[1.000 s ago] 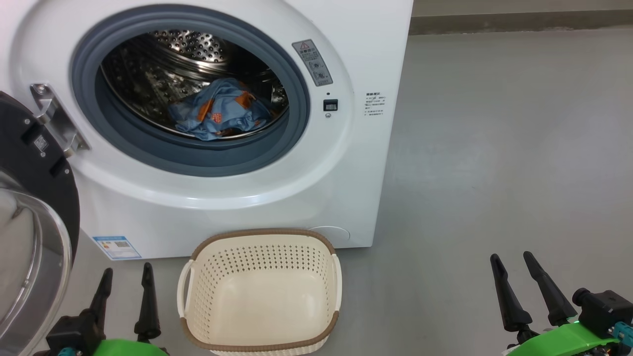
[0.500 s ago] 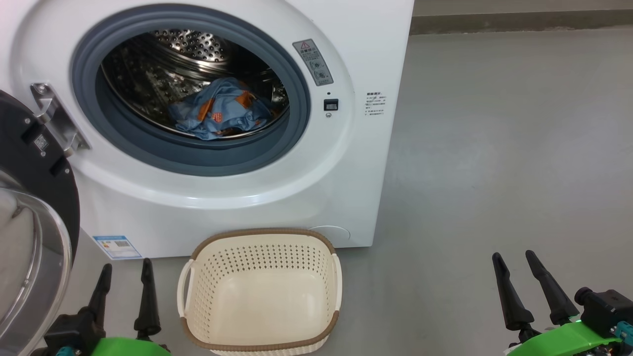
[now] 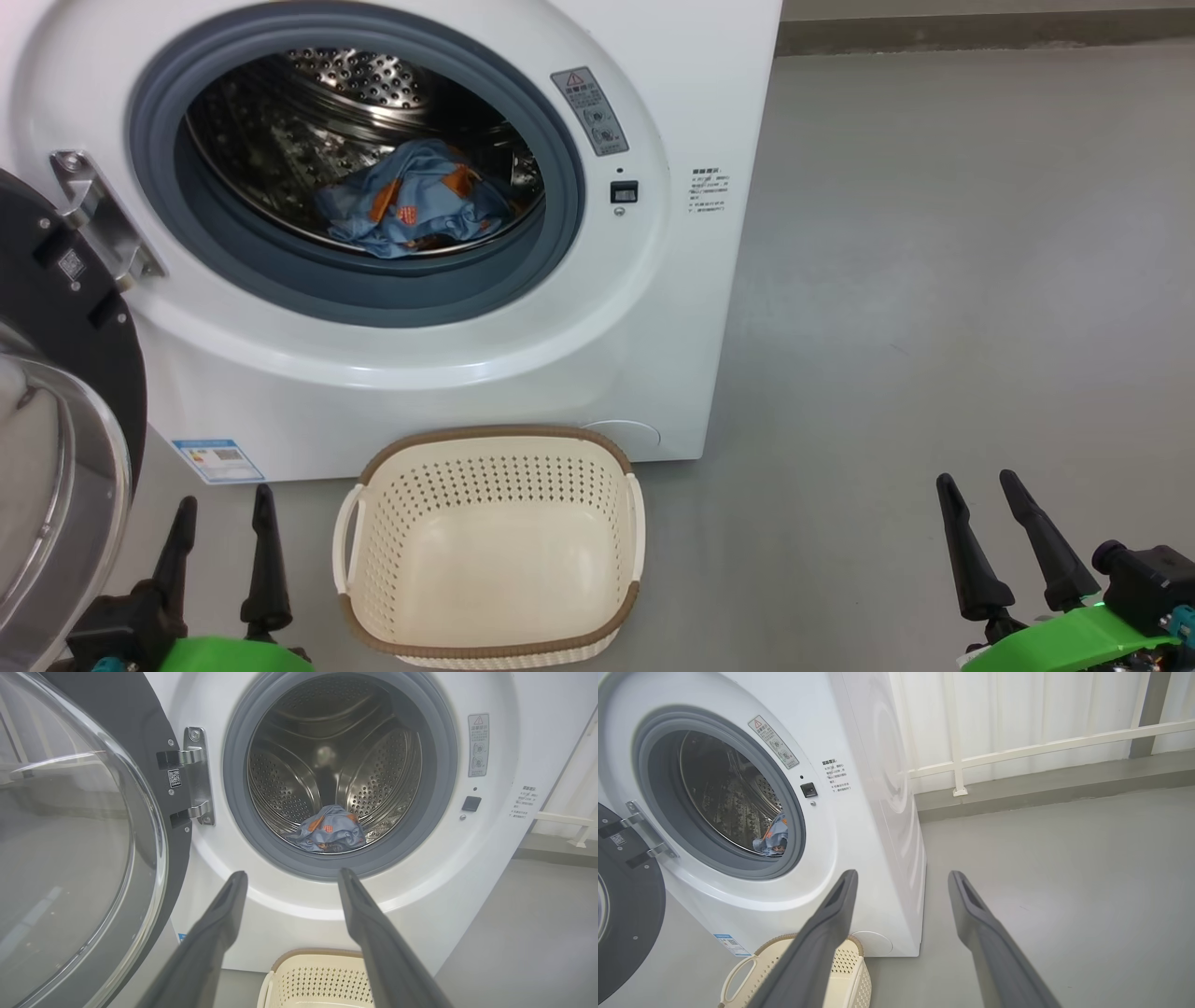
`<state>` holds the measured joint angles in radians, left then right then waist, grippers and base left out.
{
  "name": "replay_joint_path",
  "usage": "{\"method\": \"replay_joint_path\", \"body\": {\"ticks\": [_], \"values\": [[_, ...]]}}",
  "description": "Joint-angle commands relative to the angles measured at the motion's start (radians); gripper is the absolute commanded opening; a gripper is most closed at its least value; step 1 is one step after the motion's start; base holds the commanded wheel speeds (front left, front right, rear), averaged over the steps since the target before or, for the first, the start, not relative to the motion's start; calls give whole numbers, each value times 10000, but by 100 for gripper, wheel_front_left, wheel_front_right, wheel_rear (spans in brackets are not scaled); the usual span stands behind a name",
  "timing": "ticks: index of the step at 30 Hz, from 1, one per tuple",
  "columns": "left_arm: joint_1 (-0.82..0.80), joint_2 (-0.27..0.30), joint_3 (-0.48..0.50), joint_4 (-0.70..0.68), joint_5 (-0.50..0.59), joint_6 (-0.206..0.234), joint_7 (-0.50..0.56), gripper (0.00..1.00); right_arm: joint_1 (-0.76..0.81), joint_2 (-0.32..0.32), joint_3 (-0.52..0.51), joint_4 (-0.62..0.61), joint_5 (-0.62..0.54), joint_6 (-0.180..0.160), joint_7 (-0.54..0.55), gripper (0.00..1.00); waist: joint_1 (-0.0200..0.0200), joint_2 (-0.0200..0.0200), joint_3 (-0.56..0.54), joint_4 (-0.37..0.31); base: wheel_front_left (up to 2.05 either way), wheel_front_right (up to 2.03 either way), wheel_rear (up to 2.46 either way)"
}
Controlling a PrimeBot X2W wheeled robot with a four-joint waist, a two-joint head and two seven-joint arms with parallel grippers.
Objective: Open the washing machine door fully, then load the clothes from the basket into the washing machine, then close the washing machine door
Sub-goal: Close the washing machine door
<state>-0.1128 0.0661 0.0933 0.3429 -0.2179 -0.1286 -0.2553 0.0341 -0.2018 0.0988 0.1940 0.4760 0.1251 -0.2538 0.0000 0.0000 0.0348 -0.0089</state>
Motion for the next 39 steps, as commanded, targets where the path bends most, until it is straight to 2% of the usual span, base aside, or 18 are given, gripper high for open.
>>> {"method": "replay_joint_path", "body": {"ticks": [1, 20, 39], "values": [[-75, 77, 344, -304, 11, -21, -65, 100, -15, -228, 181, -261, 3, 56, -80, 100, 0, 0, 13, 4, 0, 0, 0], [-103, 11, 465, -459, 222, -21, -65, 100, -35, -246, 131, -343, -35, 56, -80, 100, 0, 0, 176, 60, -9, 9, 0], [-91, 91, 154, -669, 158, -21, -65, 100, -106, -226, 87, -321, -45, 56, -80, 100, 0, 0, 235, 159, -142, 141, 1]]}}
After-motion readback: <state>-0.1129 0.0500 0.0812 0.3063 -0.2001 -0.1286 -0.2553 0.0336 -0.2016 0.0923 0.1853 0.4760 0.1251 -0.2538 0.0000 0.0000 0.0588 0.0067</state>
